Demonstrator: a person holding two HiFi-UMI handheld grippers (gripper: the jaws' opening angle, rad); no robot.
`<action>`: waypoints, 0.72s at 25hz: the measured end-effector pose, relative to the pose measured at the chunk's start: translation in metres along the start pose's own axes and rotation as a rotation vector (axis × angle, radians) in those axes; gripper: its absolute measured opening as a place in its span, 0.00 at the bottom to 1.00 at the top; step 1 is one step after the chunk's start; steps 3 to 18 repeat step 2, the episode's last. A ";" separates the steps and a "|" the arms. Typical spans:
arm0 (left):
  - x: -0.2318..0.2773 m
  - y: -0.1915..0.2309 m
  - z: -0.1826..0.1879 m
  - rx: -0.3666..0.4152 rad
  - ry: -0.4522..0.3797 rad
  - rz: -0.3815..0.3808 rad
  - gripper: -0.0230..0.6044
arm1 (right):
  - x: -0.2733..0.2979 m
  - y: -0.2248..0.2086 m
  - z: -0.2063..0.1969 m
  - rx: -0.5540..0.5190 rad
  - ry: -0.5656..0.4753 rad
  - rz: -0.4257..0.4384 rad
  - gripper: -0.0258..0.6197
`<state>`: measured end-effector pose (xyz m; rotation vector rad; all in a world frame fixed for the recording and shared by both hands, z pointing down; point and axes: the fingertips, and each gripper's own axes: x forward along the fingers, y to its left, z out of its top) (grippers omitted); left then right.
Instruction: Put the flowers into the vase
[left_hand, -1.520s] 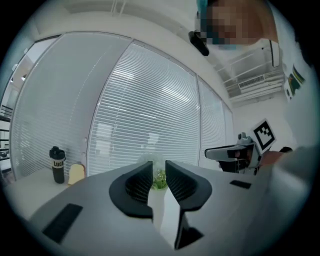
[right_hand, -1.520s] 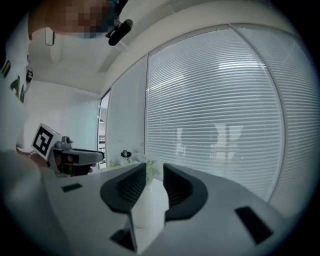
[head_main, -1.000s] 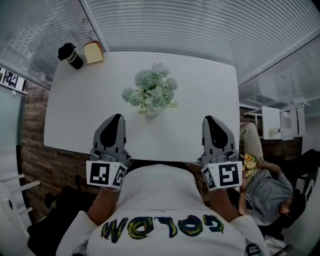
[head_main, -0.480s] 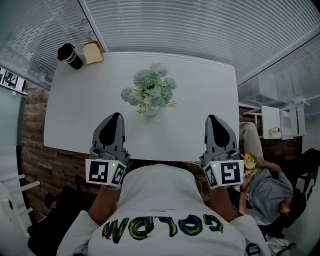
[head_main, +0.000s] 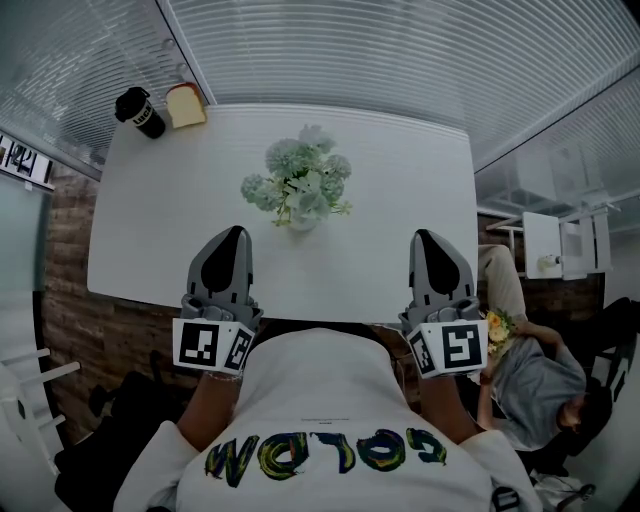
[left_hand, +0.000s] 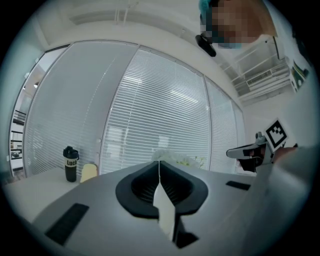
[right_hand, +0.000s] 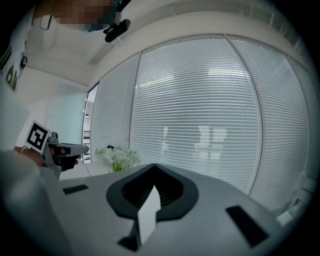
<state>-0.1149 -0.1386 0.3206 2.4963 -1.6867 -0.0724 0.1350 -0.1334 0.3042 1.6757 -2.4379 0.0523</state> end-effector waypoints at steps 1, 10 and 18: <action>0.000 -0.001 0.000 0.001 0.000 -0.001 0.07 | 0.000 0.000 0.000 0.001 0.001 0.001 0.06; 0.001 -0.001 0.000 0.001 0.001 -0.001 0.07 | 0.000 -0.001 -0.001 0.002 0.001 0.001 0.06; 0.001 -0.001 0.000 0.001 0.001 -0.001 0.07 | 0.000 -0.001 -0.001 0.002 0.001 0.001 0.06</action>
